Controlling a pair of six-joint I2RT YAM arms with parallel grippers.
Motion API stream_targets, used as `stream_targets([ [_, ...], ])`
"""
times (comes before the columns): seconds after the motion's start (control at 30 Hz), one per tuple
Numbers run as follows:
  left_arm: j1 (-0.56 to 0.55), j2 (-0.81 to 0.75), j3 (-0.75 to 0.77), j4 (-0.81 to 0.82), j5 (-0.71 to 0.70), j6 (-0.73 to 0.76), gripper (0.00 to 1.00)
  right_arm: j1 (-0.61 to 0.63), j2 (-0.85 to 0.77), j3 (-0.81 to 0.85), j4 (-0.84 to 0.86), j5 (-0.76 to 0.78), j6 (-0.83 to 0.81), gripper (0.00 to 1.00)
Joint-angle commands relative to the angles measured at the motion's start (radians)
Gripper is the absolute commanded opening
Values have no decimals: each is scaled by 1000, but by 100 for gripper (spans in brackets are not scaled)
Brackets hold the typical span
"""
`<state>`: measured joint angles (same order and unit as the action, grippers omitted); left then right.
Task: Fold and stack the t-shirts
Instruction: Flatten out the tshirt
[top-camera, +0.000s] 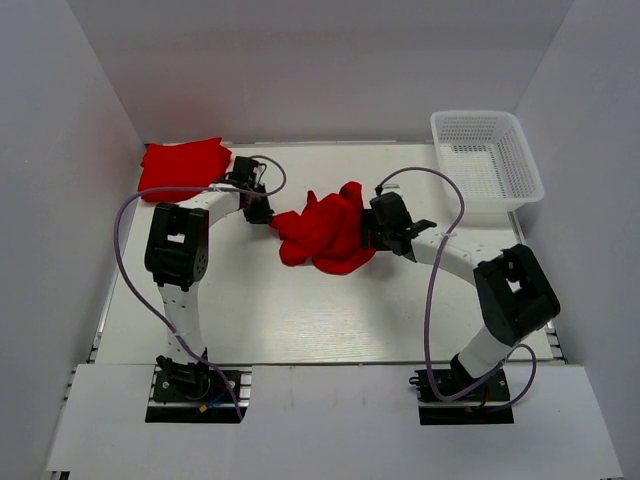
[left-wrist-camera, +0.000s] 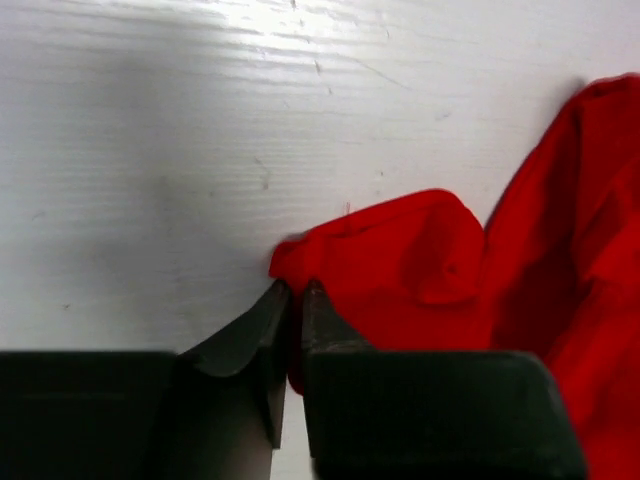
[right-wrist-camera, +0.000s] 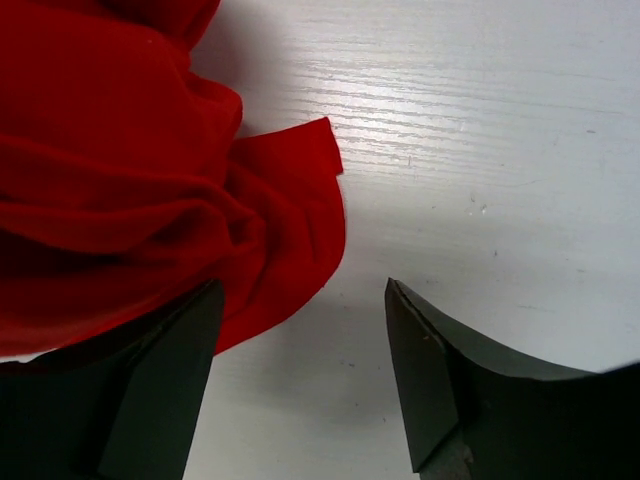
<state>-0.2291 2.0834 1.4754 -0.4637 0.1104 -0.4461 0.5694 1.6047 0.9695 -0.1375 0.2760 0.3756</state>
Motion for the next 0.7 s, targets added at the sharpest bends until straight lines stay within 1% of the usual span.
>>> stream_targets([
  [0.0,-7,-26,-38,75,90,-8,16,-3,30,-3,76,29,32,70],
  [0.07,-7,-39,-67,99,100,-8,0,-3,57,0,81,25,37,68],
  [0.17,-7,-80,-107,151,100,12,0,-3,86,-9,104,26,39,68],
  [0.33,-7,-172,-184,250,112,24,0,-3,129,-20,127,19,34,63],
  [0.37,-7,-196,-184,260,112,24,0,-3,132,-23,157,5,28,63],
  [0.43,2,-216,-196,270,112,24,0,-5,142,-25,165,3,34,52],
  [0.5,2,-229,-207,270,112,24,0,-3,155,-26,168,9,40,46],
  [0.53,11,-238,-207,270,121,24,0,-3,162,-31,173,8,42,41],
  [0.57,11,-238,-207,270,121,24,0,-8,164,-35,177,8,42,41],
  [0.6,11,-238,-216,270,121,24,0,-6,167,-37,179,8,43,36],
  [0.63,11,-247,-216,270,121,24,0,-5,167,-38,183,8,43,29],
  [0.67,11,-247,-216,270,121,24,0,-5,169,-38,176,20,49,18],
])
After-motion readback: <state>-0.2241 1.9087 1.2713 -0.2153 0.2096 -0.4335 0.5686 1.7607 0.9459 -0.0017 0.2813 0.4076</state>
